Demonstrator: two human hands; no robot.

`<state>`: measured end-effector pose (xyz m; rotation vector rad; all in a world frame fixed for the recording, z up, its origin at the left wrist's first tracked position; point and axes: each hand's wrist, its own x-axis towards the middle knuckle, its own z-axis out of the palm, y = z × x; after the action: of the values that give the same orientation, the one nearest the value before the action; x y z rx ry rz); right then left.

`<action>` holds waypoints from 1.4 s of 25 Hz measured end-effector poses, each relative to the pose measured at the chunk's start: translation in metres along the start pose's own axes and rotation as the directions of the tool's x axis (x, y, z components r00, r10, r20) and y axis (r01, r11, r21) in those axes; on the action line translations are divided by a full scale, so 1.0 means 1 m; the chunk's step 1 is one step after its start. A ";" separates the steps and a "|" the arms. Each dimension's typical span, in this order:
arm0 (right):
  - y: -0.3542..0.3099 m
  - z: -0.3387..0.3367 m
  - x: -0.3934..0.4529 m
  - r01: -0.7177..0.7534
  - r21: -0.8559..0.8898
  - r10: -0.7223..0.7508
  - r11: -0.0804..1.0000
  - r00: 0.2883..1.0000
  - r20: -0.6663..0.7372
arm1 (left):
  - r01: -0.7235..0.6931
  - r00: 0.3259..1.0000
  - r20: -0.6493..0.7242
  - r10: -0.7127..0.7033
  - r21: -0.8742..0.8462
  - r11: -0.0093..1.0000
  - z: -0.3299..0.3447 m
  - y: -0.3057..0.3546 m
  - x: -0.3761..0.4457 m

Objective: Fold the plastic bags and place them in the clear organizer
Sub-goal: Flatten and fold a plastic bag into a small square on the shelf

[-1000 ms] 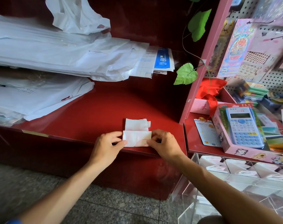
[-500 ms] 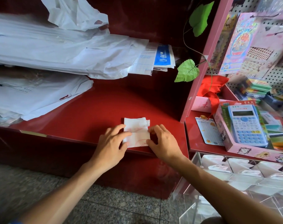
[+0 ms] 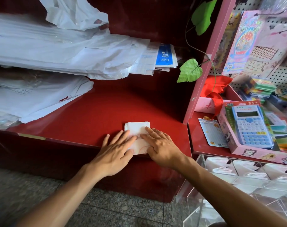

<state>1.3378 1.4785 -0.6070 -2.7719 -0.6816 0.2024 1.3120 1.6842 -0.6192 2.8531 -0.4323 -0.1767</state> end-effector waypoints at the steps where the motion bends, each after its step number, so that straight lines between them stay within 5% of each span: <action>1: 0.000 0.001 -0.001 0.006 0.002 -0.006 1.000 1.000 -0.001 | 0.003 1.000 0.000 -0.003 0.018 1.000 0.000 0.000 0.000; 12: 0.008 0.003 0.000 0.024 0.069 -0.024 0.997 1.000 -0.004 | -0.006 0.999 -0.031 0.008 0.080 0.997 0.006 -0.008 0.001; 17: 0.019 -0.003 -0.007 0.099 -0.078 -0.090 0.992 0.990 0.109 | -0.074 0.991 -0.111 0.075 0.013 0.997 -0.001 -0.014 0.002; 19: 0.026 -0.001 -0.009 0.122 -0.095 -0.114 0.988 0.990 0.078 | -0.113 0.980 -0.168 0.106 -0.033 0.993 -0.002 -0.019 0.001; 23: 0.030 0.004 -0.011 0.143 0.196 -0.117 0.970 0.984 -0.136 | -0.200 0.933 -0.330 0.143 -0.147 0.969 0.001 -0.021 0.001; 27: 0.032 0.004 -0.010 0.184 0.393 -0.059 0.901 0.949 -0.310 | -0.122 0.908 -0.416 -0.039 -0.354 0.927 0.000 -0.014 -0.001; 35: 0.019 -0.001 0.000 -0.007 0.557 0.234 0.831 0.912 -0.338 | 0.059 0.868 -0.319 -0.380 -0.694 0.718 -0.005 0.008 0.000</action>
<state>1.3464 1.4624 -0.6114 -2.1976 -0.2755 -0.1255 1.3109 1.6778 -0.6124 2.1107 0.0869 0.2401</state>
